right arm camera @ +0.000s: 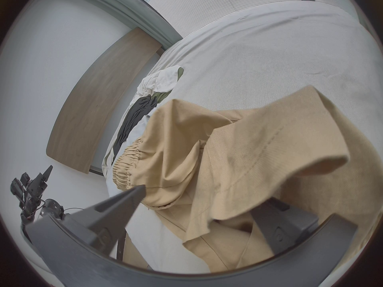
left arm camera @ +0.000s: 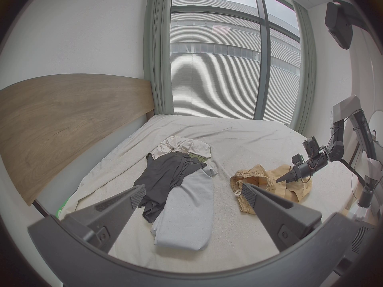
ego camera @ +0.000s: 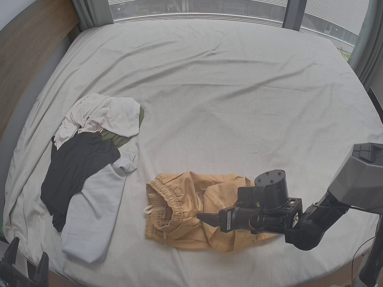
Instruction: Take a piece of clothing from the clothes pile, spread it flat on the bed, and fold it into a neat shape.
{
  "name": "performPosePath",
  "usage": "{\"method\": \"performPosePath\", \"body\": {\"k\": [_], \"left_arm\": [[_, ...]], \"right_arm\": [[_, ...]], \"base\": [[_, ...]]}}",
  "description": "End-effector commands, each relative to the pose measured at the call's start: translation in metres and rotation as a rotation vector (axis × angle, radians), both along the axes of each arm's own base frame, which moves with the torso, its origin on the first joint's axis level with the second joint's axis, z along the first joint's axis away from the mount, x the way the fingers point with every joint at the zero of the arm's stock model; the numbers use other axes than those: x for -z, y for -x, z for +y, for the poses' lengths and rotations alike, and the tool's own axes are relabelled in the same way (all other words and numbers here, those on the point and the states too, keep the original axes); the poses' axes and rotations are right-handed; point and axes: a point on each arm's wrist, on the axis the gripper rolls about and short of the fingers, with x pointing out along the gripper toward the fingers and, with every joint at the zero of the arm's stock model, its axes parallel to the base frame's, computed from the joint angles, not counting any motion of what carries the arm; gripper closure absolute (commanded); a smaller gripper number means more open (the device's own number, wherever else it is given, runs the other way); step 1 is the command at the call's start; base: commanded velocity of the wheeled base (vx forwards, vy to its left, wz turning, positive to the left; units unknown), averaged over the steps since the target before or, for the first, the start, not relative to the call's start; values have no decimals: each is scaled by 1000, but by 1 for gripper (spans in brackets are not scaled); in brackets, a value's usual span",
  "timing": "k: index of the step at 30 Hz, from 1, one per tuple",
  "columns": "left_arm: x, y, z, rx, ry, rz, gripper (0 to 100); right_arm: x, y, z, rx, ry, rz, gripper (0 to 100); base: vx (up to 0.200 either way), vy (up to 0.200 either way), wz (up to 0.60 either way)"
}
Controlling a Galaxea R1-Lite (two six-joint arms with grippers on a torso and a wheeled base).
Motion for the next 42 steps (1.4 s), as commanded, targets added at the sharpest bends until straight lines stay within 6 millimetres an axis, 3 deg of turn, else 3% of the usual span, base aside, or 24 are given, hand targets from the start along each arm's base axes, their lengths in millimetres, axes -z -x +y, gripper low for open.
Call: {"method": "performPosePath", "body": {"k": [1,11,21,42], "left_arm": [[5,0,0,0,0,2,0],[5,0,0,0,0,0,0],[5,0,0,0,0,0,0],[5,0,0,0,-1,0,0]], "right_arm": [[4,0,1,0,6,7,100],[0,4,-4,13,10,4,100],[-36,30,-35,47,-107,-90,100],[-44,24,-97,162,-255,-92,100]], "base": [[0,0,0],[0,0,0],[0,0,0],[0,0,0]]}}
